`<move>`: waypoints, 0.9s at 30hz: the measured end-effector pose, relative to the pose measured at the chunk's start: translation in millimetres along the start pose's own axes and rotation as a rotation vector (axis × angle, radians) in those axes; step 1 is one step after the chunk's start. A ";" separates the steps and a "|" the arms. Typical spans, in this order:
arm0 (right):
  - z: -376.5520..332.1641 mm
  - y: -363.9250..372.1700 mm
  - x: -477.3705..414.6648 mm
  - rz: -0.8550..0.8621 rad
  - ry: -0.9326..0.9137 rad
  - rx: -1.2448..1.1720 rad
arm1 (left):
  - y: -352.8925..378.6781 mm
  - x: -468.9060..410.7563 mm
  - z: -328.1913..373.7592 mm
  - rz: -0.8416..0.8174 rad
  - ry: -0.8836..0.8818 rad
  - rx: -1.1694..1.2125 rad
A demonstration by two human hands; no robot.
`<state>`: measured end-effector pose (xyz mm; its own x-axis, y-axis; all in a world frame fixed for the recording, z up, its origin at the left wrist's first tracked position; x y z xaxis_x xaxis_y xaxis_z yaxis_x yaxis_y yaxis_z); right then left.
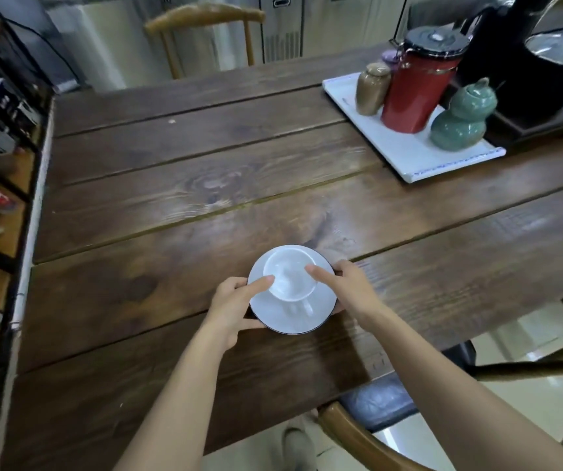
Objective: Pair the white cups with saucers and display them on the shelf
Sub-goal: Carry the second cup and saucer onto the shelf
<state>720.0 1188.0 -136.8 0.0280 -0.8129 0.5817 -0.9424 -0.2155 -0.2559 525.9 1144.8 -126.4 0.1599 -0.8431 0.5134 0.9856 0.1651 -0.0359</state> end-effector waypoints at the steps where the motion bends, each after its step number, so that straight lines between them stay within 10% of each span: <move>1: -4.8 5.7 5.0 -0.018 -0.010 -0.016 | -7.8 5.8 1.5 0.015 0.011 0.011; 27: -5.9 529.4 425.5 -0.916 -0.362 0.353 | -446.0 507.2 -189.0 1.079 0.263 0.474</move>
<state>231.0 731.2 -20.3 0.8354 -0.3595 0.4158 -0.3607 -0.9294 -0.0789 177.7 546.8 -12.0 0.9491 -0.2250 0.2206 0.2289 0.9734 0.0077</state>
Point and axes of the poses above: each hand's wrist, its own x-axis away from the middle knuckle, its own y-axis out of the palm, z = x × y, the point moved 4 cm from there along -x, towards the middle knuckle, and after that the axes turned 9 degrees about y, right-handed, at the moved point
